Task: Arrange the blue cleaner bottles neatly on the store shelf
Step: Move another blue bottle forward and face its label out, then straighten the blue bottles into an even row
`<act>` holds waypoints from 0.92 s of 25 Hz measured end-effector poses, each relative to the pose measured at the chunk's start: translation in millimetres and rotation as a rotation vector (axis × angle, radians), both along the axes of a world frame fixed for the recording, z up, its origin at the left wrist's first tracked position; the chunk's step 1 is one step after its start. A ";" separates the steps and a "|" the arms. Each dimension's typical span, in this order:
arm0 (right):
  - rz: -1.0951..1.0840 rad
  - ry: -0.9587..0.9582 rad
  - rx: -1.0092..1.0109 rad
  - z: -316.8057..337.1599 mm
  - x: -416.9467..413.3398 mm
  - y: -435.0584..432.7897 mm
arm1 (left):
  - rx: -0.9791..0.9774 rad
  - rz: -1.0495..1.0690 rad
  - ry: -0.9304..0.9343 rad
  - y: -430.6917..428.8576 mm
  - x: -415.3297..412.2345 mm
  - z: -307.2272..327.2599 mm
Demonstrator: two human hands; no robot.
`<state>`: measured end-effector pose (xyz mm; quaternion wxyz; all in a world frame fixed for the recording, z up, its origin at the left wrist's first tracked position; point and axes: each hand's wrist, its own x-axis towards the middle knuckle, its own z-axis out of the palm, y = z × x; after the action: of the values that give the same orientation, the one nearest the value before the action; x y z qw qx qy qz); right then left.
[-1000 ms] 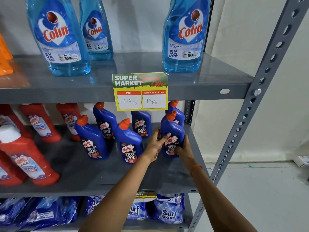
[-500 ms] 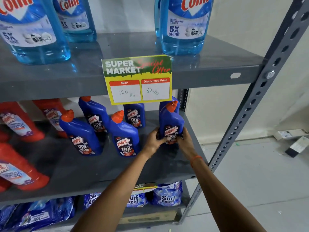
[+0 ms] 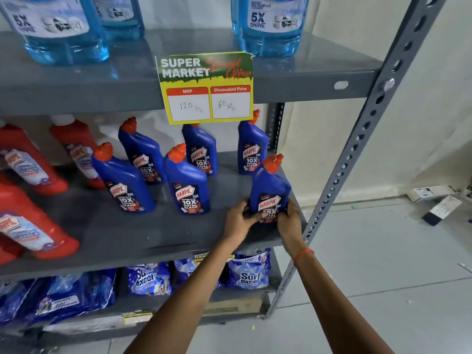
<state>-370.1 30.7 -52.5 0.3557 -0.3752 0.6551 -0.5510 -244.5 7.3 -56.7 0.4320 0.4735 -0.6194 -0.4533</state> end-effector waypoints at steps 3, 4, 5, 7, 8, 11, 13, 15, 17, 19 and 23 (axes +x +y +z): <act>-0.022 -0.054 0.021 -0.4 2.3 11.7 | -0.015 0.043 0.005 13.6 -4.9 2.7; -0.031 -0.063 0.021 0.7 4.4 15.9 | -0.026 0.055 0.003 18.6 -6.4 3.3; -0.041 -0.070 0.016 2.2 6.6 19.1 | -0.039 0.064 -0.007 22.9 -7.7 4.4; -0.059 -0.078 0.000 4.1 10.3 22.4 | -0.048 0.065 -0.025 26.3 -8.5 6.1; -0.062 -0.076 -0.004 5.2 10.8 23.6 | -0.040 0.063 -0.030 25.9 -8.5 6.0; -0.074 -0.077 0.006 9.0 10.4 26.4 | -0.023 0.066 -0.044 25.5 -8.0 5.4; -0.098 -0.073 0.009 12.5 15.1 31.2 | 0.007 0.049 -0.061 26.3 -7.0 7.4; -0.135 -0.105 -0.035 15.9 24.8 36.5 | 0.039 -0.028 -0.055 28.9 -2.7 10.1; -0.182 -0.081 -0.097 21.0 39.9 43.1 | 0.042 -0.063 -0.018 33.5 5.9 16.8; -0.214 0.044 -0.199 27.7 60.8 55.1 | -0.026 -0.006 -0.002 38.2 20.4 25.9; -0.111 0.390 -0.538 37.8 108.7 67.9 | -0.281 0.161 -0.055 43.2 62.2 45.6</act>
<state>-261.4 98.6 -14.7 0.0814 -0.5176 0.5615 -0.6405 -182.3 50.6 -11.1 0.5119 0.4687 -0.6484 -0.3127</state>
